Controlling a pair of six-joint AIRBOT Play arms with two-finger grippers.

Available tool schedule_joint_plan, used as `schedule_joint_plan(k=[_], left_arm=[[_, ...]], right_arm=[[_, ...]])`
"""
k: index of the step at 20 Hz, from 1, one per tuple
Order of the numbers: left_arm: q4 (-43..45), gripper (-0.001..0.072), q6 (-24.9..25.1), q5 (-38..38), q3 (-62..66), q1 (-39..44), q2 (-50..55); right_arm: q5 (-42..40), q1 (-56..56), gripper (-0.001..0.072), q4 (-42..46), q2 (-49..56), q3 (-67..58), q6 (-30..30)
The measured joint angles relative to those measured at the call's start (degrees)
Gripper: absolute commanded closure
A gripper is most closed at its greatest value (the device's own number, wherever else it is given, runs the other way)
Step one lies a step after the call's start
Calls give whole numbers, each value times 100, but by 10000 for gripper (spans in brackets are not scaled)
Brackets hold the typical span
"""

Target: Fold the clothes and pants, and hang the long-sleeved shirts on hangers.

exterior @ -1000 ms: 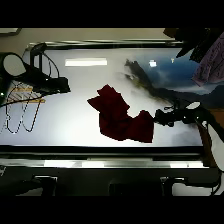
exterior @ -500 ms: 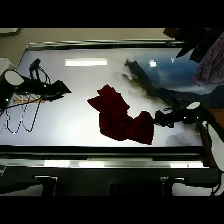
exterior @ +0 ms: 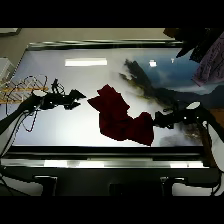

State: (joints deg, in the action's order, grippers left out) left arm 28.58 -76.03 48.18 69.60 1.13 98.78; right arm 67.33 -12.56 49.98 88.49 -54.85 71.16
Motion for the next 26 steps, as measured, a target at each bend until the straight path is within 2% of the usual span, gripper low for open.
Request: schedule_joint_plan(k=[4, 10, 12, 13, 14, 15, 20, 26], left_arm=[[-514, 38, 284, -221, -22, 179, 306], [-887, 41, 400, -658, -24, 494, 459], [-979, 84, 409, -765, -24, 584, 507], [-1008, 192, 413, -809, -22, 625, 533], [-1019, 417, 415, -839, -26, 667, 566], [-988, 692, 411, -892, -33, 699, 595], [-1023, 693, 503, -811, 144, 697, 542], [-612, 694, 592, -431, 1102, 319, -293]], right_arm=[[94, 2, 678, 0, 0, 0, 2], [221, 2, 678, -74, -13, 0, 2], [238, 2, 678, -96, -37, 0, 0], [240, 2, 678, -101, -50, 0, -2], [251, 2, 678, -114, -68, 0, -2], [254, 2, 678, -118, -92, 0, -11], [138, 4, 680, -138, -470, -17, -79], [-74, 4, 681, -210, -1963, -516, -332]])
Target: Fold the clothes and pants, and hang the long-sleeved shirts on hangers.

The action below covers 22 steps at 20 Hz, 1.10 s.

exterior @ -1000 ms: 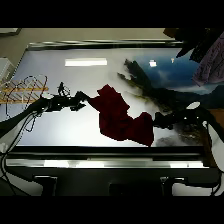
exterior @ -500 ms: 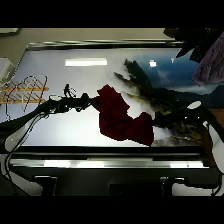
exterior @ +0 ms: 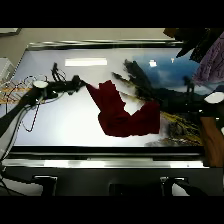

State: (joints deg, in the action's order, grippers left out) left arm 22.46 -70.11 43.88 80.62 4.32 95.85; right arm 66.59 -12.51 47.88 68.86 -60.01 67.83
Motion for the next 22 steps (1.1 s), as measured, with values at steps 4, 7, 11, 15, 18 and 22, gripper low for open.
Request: schedule_joint_plan(k=[4, 7, 11, 15, 18, 22], left_arm=[[455, 694, -166, 433, 1043, -238, -951], [1272, 694, -776, 748, 1685, -306, -1834], [3016, 694, -2236, 1189, 2044, -341, -3228], [4507, 693, -3445, 1683, 2140, -348, -4323], [5209, 693, -3908, 2074, 2146, -348, -4675], [5571, 693, -3877, 2378, 1882, -348, -4350]], right_arm=[[-37, 0, 680, -101, -1290, -804, -31], [-42, 0, 680, -131, -2269, -1539, 96], [-205, 0, 680, 245, -3366, -2413, 568], [-629, 0, 680, 645, -3954, -2979, 1309], [-754, 0, 680, 763, -3963, -3145, 1871], [-83, 0, 680, 846, -3230, -3161, 2752]])
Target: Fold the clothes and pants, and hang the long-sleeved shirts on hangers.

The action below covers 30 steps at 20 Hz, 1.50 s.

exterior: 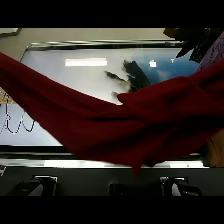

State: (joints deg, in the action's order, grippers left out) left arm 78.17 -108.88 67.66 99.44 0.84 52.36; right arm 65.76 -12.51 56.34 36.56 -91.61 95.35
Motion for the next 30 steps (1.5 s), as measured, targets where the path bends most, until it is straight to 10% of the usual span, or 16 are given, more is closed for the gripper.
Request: schedule_joint_plan(k=[6, 13, 15, 18, 19, 23, 30], left_arm=[[151, 693, 415, -286, -538, 0, 1932], [-603, 686, 520, -1784, -654, 0, 4301], [-859, 578, 527, -2006, -660, -2, 4697], [-1080, 174, 542, -2162, -662, -9, 5031], [-1123, 161, 544, -2179, -662, -22, 5073], [-1209, 160, 562, -1919, -658, -267, 4872], [-402, 161, 575, 20, -667, -1113, 3733]], right_arm=[[468, 61, 679, 28, 2146, 1115, 570], [-2162, 848, 678, -170, 4649, 1928, 424], [-2754, 1058, 626, -310, 5143, 1956, 413], [-3165, 1196, 344, -553, 5606, 1974, 396], [-3204, 1185, 328, -605, 5665, 1974, 389], [-2653, 664, 158, -706, 5475, 1871, 216], [-341, -1530, 171, -354, 4308, 2234, -964]])
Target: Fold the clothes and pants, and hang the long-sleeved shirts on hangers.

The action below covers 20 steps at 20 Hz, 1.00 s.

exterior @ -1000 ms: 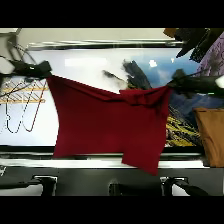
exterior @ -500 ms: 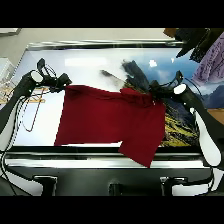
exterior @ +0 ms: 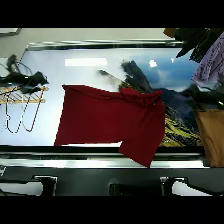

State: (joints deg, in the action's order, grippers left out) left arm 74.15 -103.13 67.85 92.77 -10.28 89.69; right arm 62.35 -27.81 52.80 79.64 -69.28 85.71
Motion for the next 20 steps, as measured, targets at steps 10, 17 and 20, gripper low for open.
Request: schedule_joint_plan(k=[10, 17, 20], left_arm=[[1163, 162, 170, 1869, 0, -304, -1165], [1285, 161, 149, 2055, 0, -315, -1246], [1283, 161, 48, 2155, 0, -334, -1248]], right_arm=[[146, -310, 177, -66, -1261, 3421, -1034], [-417, 184, 238, -380, -1185, 3904, -1169], [-586, 225, 239, -573, -1104, 3941, -1263]])
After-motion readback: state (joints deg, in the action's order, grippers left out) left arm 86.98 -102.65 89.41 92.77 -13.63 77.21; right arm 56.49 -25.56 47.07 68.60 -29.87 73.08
